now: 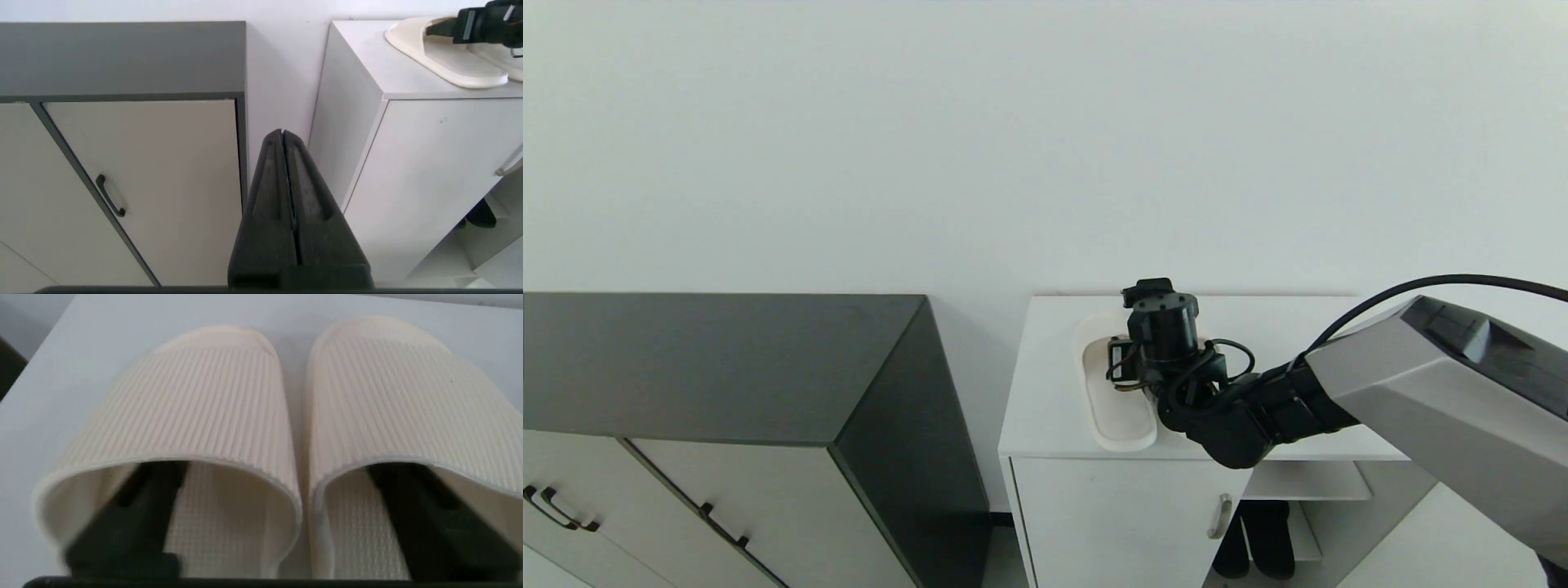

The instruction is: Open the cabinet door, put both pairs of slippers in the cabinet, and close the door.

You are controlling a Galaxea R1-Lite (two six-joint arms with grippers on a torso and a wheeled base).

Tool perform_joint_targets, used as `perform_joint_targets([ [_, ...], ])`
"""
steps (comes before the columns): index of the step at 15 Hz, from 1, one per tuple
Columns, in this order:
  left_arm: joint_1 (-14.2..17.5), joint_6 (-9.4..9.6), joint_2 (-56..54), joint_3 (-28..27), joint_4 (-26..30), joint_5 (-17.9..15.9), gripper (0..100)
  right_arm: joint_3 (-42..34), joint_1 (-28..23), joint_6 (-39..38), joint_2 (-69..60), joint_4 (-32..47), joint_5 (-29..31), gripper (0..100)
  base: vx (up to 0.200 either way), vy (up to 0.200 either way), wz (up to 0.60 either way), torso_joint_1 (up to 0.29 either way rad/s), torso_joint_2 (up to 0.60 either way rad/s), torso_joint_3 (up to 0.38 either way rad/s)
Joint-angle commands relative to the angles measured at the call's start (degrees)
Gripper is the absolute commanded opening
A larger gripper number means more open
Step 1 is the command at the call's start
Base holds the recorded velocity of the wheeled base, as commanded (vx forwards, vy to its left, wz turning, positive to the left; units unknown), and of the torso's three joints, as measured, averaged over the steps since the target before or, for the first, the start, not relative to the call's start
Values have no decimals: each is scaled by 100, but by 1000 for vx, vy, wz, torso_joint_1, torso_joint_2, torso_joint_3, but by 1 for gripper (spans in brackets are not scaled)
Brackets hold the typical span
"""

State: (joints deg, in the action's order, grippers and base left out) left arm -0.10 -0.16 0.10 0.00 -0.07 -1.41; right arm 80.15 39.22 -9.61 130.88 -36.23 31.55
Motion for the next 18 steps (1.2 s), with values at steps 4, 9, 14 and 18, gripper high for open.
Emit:
perform_joint_targets([
  [4, 1, -2, -1, 0, -1, 1, 0, -8, 7, 3, -10, -60, 9, 0, 0, 0, 0, 0, 0, 0],
  [9, 1, -2, -1, 0, -1, 1, 0, -1028, 446, 214, -1398, -51, -290, 0, 0, 0, 0, 0, 0, 0],
  [14, 1, -2, -1, 0, -1, 1, 0, -3146, 693, 187, -2805, -95, -1081, 0, 0, 0, 0, 0, 0, 0],
  [18, 1, -2, -1, 0, -1, 1, 0, -3419, 745, 161, -3068, -104, -1107, 0, 0, 0, 0, 0, 0, 0],
])
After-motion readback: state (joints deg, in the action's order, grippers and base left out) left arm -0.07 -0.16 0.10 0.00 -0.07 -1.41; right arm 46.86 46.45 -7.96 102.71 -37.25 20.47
